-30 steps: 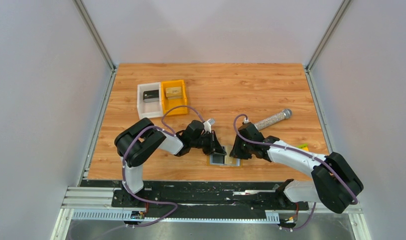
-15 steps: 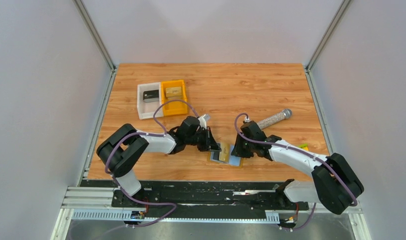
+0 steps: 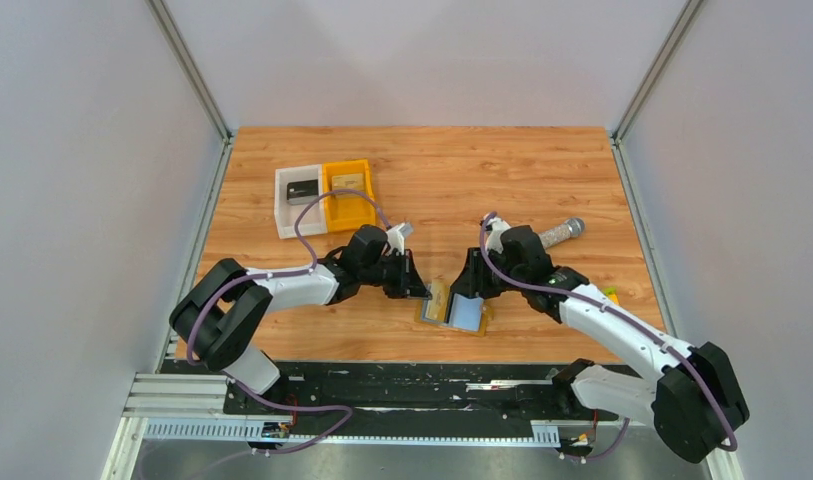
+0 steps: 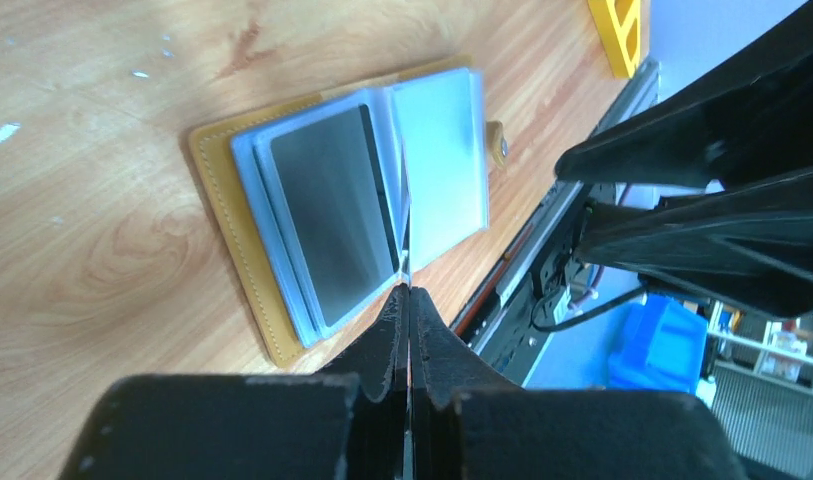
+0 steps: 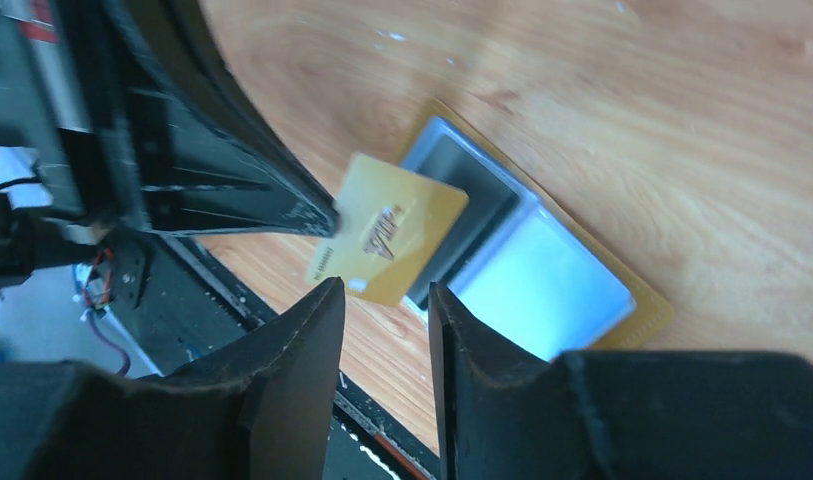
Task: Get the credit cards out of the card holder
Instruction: Remove the credit card from the card holder.
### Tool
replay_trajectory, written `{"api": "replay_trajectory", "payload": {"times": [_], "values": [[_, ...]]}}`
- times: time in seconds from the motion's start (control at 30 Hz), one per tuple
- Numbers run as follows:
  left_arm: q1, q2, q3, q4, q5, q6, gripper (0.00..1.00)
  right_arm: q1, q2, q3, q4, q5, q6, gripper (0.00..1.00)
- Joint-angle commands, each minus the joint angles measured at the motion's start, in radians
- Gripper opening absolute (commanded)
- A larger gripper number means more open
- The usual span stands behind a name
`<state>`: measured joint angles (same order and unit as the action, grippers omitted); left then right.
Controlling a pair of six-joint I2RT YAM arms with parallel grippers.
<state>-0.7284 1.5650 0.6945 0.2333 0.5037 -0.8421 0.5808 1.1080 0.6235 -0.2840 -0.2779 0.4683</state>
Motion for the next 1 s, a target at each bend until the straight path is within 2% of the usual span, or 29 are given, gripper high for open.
{"api": "replay_trajectory", "payload": {"times": [0.0,0.27,0.33,0.4,0.53,0.97], "values": [[0.003,-0.039,0.007,-0.014,0.101,0.096,0.00,-0.053,-0.030,0.068,0.075,-0.204,-0.136,0.40],[0.003,-0.088,0.022,-0.061,0.246,0.172,0.00,-0.169,0.040,0.104,0.093,-0.504,-0.214,0.56],[0.003,-0.115,0.022,-0.088,0.248,0.187,0.00,-0.175,0.076,0.104,0.104,-0.567,-0.215,0.56],[0.003,-0.132,0.026,-0.112,0.257,0.205,0.00,-0.176,0.113,0.105,0.110,-0.620,-0.219,0.51],[0.003,-0.140,0.039,-0.125,0.299,0.215,0.00,-0.175,0.137,0.087,0.150,-0.717,-0.211,0.51],[0.003,-0.148,0.071,-0.144,0.346,0.244,0.00,-0.165,0.204,0.094,0.154,-0.784,-0.221,0.53]]}}
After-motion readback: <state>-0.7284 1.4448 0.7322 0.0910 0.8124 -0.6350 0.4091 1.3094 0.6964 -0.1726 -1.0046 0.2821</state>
